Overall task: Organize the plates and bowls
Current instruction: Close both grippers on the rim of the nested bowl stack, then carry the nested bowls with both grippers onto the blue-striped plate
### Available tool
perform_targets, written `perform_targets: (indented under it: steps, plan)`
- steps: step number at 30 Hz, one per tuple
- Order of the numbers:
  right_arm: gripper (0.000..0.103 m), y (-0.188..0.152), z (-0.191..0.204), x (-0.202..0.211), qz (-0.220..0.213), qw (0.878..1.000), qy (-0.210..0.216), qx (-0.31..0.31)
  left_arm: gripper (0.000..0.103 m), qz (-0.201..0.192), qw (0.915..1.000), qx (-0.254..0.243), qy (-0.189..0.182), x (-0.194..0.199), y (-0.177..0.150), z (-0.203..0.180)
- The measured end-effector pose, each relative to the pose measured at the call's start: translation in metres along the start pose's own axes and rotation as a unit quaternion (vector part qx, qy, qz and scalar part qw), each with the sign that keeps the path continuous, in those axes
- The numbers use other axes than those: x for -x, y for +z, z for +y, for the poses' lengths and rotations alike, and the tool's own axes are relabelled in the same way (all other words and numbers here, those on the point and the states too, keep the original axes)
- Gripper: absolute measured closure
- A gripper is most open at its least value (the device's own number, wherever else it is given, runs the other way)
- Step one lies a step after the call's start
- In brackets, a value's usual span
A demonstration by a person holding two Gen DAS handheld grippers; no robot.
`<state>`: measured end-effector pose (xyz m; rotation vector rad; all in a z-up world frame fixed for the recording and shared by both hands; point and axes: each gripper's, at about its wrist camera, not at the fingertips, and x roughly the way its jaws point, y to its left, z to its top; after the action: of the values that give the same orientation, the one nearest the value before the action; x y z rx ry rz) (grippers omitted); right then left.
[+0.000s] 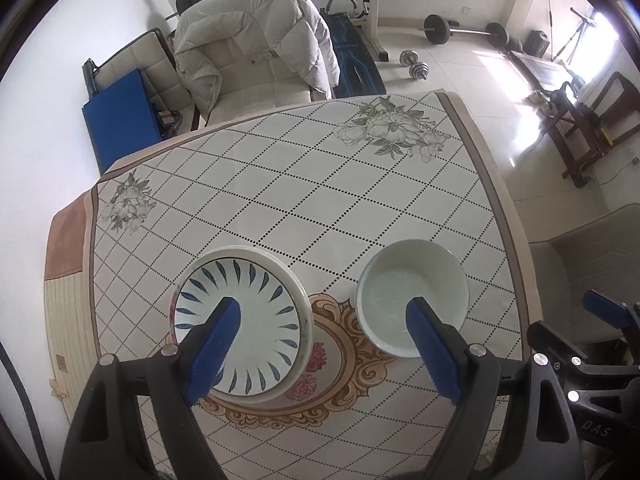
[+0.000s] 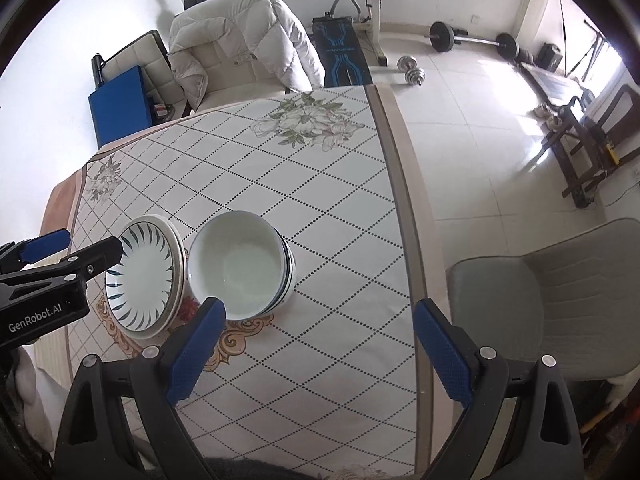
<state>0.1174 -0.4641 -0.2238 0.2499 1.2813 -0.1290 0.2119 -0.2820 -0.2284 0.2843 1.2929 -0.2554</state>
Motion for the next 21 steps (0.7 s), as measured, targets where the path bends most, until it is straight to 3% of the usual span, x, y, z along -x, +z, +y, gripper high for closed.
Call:
perform_targets:
  steps: [7,12,19,21]
  plan:
    - [0.006,0.014,-0.017,-0.077,0.064,0.996,0.037,-0.046,0.018,0.093,0.9907,-0.033,-0.093,-0.061,0.035,-0.009]
    - [0.006,0.02,-0.015,-0.126,0.114,0.988,0.09,-0.057,0.018,0.153,0.9792,-0.06,-0.118,-0.107,0.053,-0.015]
    - [0.006,0.018,-0.008,-0.183,0.179,0.964,0.173,-0.092,0.019,0.242,0.9422,-0.052,-0.226,-0.159,0.056,-0.017]
    - [0.006,0.014,-0.01,-0.199,0.196,0.952,0.202,-0.116,0.026,0.259,0.9305,-0.048,-0.254,-0.17,0.054,-0.019]
